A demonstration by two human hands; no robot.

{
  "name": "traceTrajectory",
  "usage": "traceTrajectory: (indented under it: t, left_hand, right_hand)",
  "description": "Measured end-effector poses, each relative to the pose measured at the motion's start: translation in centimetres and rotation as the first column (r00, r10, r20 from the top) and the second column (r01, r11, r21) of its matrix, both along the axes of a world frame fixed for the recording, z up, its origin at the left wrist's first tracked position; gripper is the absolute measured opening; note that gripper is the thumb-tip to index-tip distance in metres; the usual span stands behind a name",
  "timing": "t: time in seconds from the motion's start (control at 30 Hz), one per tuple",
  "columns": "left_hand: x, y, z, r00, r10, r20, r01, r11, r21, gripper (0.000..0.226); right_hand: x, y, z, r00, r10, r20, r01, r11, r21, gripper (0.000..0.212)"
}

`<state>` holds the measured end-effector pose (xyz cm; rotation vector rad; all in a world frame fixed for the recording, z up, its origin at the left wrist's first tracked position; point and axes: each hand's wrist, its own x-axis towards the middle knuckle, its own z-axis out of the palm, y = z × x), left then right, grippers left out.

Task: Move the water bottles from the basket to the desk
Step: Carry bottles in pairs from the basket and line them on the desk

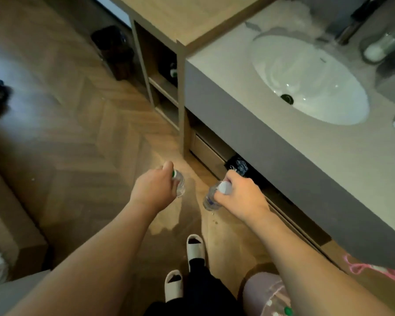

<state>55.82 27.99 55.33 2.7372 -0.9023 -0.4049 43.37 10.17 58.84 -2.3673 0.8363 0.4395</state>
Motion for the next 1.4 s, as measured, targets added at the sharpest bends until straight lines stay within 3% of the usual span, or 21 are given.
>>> traceTrajectory:
  t: [0.47, 0.7, 1.2, 1.4]
  left_hand:
    - [20.6, 7.6, 2.3, 0.932, 0.361, 0.001, -0.359, 0.928, -0.101, 0.025]
    - [35.1, 11.2, 3.0, 0.935, 0.354, 0.034, -0.350, 0.933, -0.086, 0.027]
    - [65.5, 16.1, 5.4, 0.861, 0.502, 0.083, -0.494, 0.864, -0.097, 0.028]
    - [78.7, 19.7, 6.9, 0.750, 0.662, -0.022, -0.653, 0.733, -0.190, 0.032]
  right_hand:
    - [29.8, 4.8, 4.0, 0.944, 0.327, 0.041, -0.328, 0.944, 0.027, 0.025]
    - [44.0, 8.2, 5.0, 0.939, 0.341, 0.047, -0.341, 0.940, -0.013, 0.026]
    - [75.7, 11.4, 5.1, 0.894, 0.435, 0.111, -0.437, 0.899, -0.009, 0.029]
    - [89.1, 15.8, 5.6, 0.900, 0.409, 0.147, -0.416, 0.909, 0.016, 0.027]
